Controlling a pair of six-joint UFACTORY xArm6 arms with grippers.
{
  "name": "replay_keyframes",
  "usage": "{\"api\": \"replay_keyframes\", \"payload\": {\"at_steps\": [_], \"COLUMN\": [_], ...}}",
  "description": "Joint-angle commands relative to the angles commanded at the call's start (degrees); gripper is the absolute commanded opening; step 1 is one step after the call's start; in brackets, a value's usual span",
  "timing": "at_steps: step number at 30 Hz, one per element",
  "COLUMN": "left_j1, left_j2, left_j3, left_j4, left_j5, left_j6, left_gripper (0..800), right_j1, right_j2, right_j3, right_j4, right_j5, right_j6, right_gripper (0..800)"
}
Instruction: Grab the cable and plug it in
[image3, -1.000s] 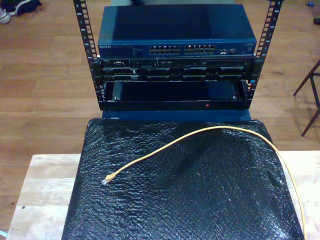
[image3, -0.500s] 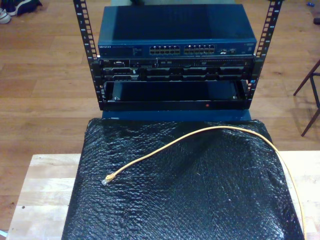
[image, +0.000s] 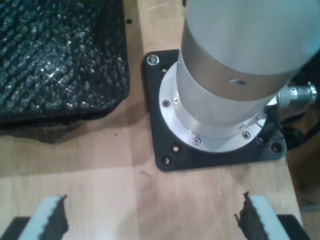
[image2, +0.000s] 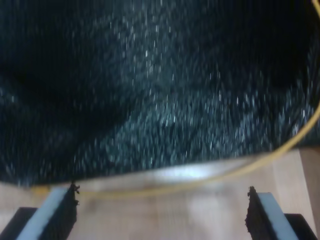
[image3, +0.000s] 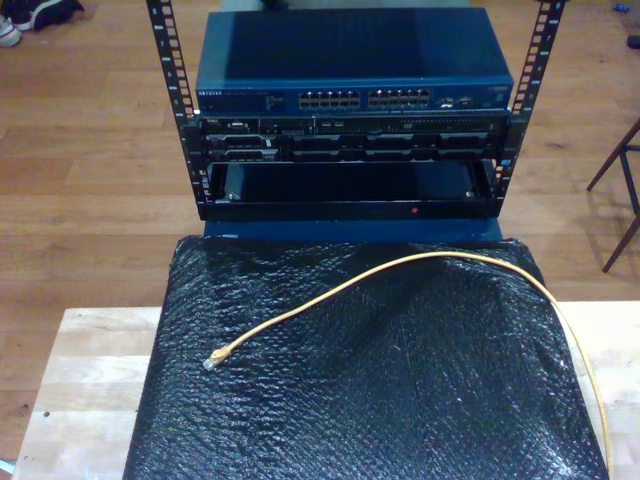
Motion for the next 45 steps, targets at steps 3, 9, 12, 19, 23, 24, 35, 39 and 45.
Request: {"api": "replay_keyframes", "payload": {"at_steps": [3,9,12,19,23,24,35,39,45], "left_j1": [-1.32,-3.16,-4.40,-6.68,-8.88,-9.49,-14.07,-14.77,-16.26], "left_j2": [0.00,0.09,0.09,0.09,0.09,0.09,0.09,0.18,0.18], "left_j3": [-0.09,-0.97,-0.97,-1.58,-1.76,-1.67,-1.67,-1.49,-1.32], "left_j4": [-1.05,-3.25,-3.69,-6.33,-6.42,-6.51,-8.00,-9.14,-9.67], "left_j5": [0.88,1.76,1.93,1.85,1.85,1.76,1.76,1.67,1.58], "left_j6": [-1.23,-3.43,-4.66,-7.91,-11.69,-12.57,-17.67,-18.90,-21.63], "left_gripper": [800,800,800,800,800,800,800,800,800], "right_j1": [0.70,4.66,8.18,17.58,23.56,24.88,39.38,44.13,51.60], "right_j2": [0.09,1.85,3.16,7.21,9.05,9.76,17.49,19.96,24.35], "right_j3": [-0.53,-3.60,-4.75,-8.53,-9.41,-9.76,-13.10,-13.63,-15.82], "right_j4": [1.67,2.55,2.55,2.37,2.02,1.93,-5.98,-7.82,-11.69], "right_j5": [0.00,-0.26,-0.62,-3.60,-8.35,-8.88,-16.26,-18.90,-20.40], "right_j6": [1.58,4.66,6.24,10.46,12.84,13.45,19.60,21.10,24.88], "right_gripper": [794,794,796,796,796,796,794,794,794]}}
